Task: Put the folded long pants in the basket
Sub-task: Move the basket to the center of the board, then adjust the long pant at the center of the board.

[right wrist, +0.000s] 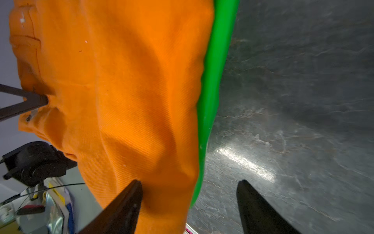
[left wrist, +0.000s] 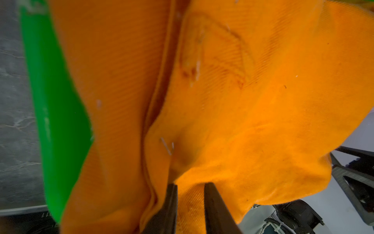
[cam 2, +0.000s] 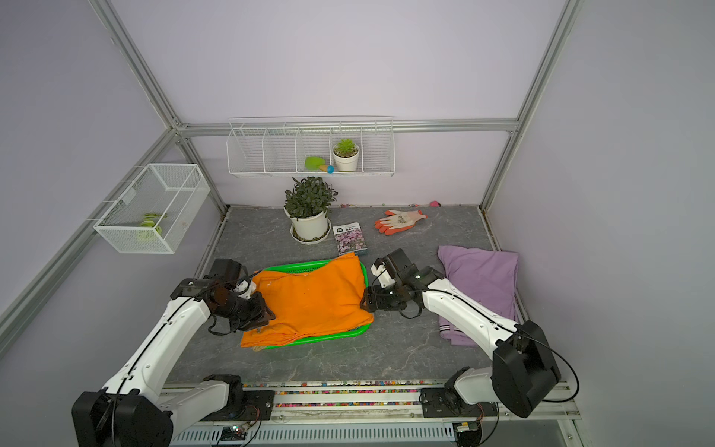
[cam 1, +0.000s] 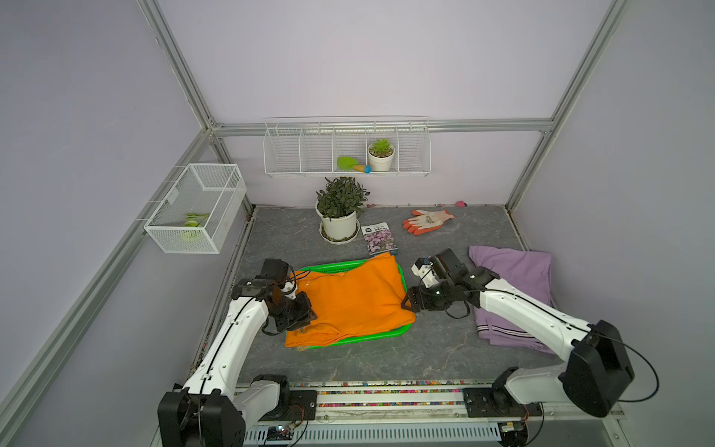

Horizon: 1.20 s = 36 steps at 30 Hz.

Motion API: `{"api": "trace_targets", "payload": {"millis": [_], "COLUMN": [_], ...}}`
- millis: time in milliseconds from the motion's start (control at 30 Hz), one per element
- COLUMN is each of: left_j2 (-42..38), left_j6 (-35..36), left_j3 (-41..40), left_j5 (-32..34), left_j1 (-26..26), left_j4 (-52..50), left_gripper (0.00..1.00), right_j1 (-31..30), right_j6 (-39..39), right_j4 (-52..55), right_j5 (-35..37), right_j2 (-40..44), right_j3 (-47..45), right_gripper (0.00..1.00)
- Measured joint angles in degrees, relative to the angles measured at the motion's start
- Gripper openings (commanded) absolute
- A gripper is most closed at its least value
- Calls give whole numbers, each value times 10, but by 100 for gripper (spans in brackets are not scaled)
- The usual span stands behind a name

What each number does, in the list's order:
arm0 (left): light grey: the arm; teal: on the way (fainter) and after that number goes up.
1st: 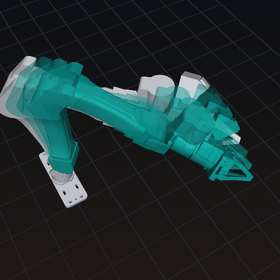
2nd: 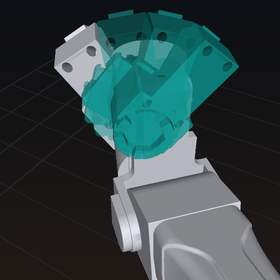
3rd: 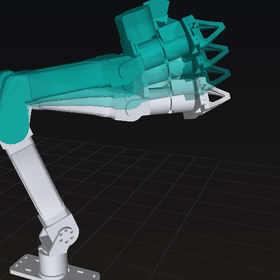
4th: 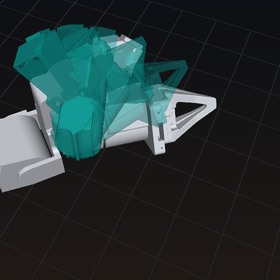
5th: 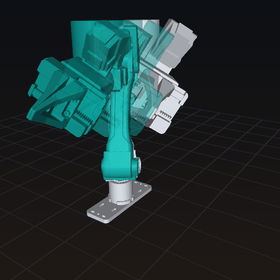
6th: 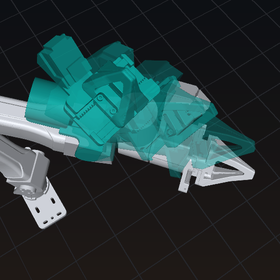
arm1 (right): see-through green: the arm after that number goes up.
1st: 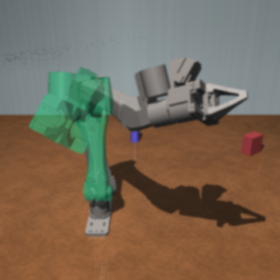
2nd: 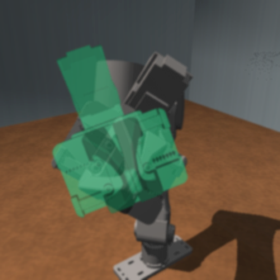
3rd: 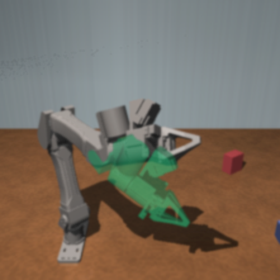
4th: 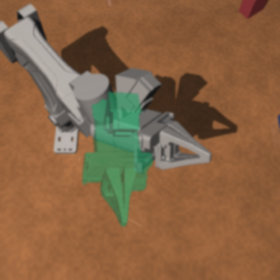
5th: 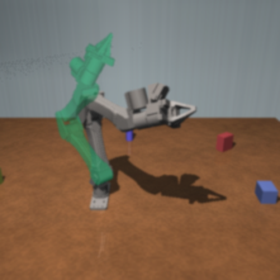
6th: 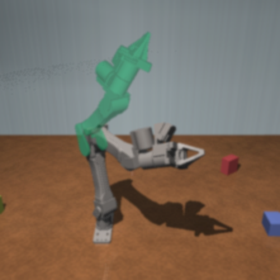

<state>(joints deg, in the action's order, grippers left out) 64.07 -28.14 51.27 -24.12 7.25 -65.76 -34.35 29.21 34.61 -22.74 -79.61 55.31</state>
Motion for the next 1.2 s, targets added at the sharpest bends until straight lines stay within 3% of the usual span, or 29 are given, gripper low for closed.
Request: {"api": "trace_targets", "payload": {"millis": [200, 333, 533, 667, 733, 833, 1000, 1200], "left_j2": [0, 0, 0, 0, -3, -15, -37, -46], "left_j6": [-3, -5, -5, -6, -7, -6, -4, -4], "left_j3": [15, 48, 79, 81, 82, 87, 100, 100], "left_j5": [4, 9, 14, 12, 5, -19, -69, -108], "left_j1": [0, 0, 0, 0, 0, 0, 0, 0], "left_j4": [-8, -17, -22, -23, -22, -19, -4, 7], "left_gripper": [29, 29, 29, 29, 30, 31, 31, 32], "right_j1": [-30, -82, -199, -212, -178, -71, 183, 414], "right_j6": [56, 103, 160, 130, 109, 85, 64, 61], "right_j4": [-65, -76, -117, -116, -105, -59, -6, 22], "right_j5": [-33, -10, 15, 29, 57, 119, 207, 242], "right_j2": [-37, -73, -183, -206, -169, -89, 10, 45], "right_j3": [-7, 22, 131, 185, 169, 135, 52, -67], "right_gripper": [71, 66, 71, 75, 75, 73, 71, 70]}}
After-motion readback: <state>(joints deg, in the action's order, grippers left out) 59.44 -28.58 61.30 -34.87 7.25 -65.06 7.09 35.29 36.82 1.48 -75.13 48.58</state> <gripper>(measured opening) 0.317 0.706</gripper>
